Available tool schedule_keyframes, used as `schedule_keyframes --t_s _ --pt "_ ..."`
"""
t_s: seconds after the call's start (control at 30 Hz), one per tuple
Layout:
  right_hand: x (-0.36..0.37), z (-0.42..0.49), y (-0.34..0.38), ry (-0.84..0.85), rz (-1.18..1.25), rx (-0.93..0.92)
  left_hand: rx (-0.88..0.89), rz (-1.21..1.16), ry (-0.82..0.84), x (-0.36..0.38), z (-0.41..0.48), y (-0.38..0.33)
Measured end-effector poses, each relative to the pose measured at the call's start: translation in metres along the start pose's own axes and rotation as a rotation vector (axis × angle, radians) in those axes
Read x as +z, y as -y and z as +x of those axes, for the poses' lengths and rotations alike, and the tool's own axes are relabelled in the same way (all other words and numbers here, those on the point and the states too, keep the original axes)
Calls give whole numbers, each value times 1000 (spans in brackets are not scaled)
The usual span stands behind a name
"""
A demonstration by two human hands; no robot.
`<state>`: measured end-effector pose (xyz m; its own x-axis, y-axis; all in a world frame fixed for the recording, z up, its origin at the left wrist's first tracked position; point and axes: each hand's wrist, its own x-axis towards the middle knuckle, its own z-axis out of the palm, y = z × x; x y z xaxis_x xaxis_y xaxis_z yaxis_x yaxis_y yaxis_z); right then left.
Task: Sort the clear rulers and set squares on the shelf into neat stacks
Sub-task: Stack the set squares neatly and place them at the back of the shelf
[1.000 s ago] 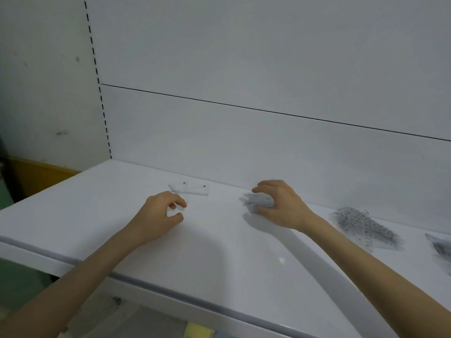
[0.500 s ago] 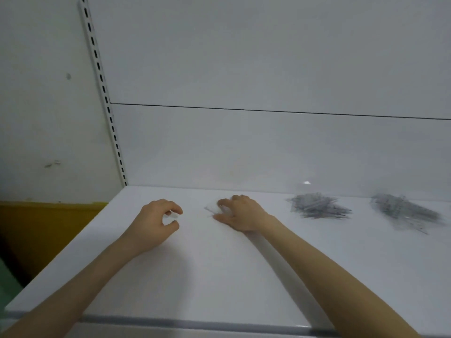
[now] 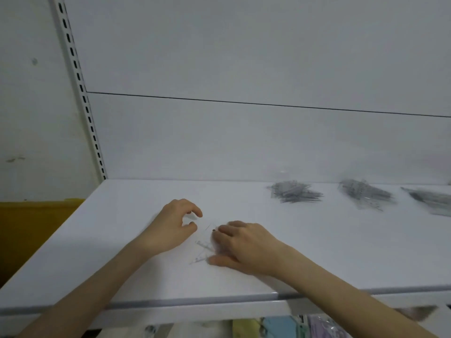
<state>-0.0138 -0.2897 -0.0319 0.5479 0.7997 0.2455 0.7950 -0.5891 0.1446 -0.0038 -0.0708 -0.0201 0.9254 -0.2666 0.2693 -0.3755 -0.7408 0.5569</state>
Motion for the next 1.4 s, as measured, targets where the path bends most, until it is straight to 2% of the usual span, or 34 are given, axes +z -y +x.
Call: schedule_keyframes --t_s 0.17,0.27,0.33,0.47,0.57,0.67,0.77,0.83,0.93,1.03,1.23,1.4 --pt "-22 -51 24 136 28 -18 92 -106 152 9 -26 -24" --pt "-26 -74 31 59 -13 -67 149 -69 236 18 -38 -34" --pt "-28 -87 36 8 2 -84 165 -36 224 23 -44 -39" --pt "-37 -103 40 -27 -50 -97 167 -141 172 31 -56 -55" --pt "-48 -105 35 -155 -40 1 128 -283 185 35 -63 -71" --pt "-60 -104 32 -299 248 230 43 -518 172 34 -67 -90" --pt "-77 -103 29 -277 832 529 68 -590 141 32 -68 -103" --pt "-84 -105 27 -252 1102 610 61 -603 119 31 -65 -108" --pt "-89 -110 23 -276 1318 657 20 -636 127 27 -58 -109" --pt "-92 -116 12 -324 1389 735 -15 -659 89 24 -51 -106" --pt "-100 -132 -12 -395 1360 840 -26 -585 -23 33 -23 -102" --pt "-104 -157 -22 -408 1287 938 -20 -721 46 51 6 -123"
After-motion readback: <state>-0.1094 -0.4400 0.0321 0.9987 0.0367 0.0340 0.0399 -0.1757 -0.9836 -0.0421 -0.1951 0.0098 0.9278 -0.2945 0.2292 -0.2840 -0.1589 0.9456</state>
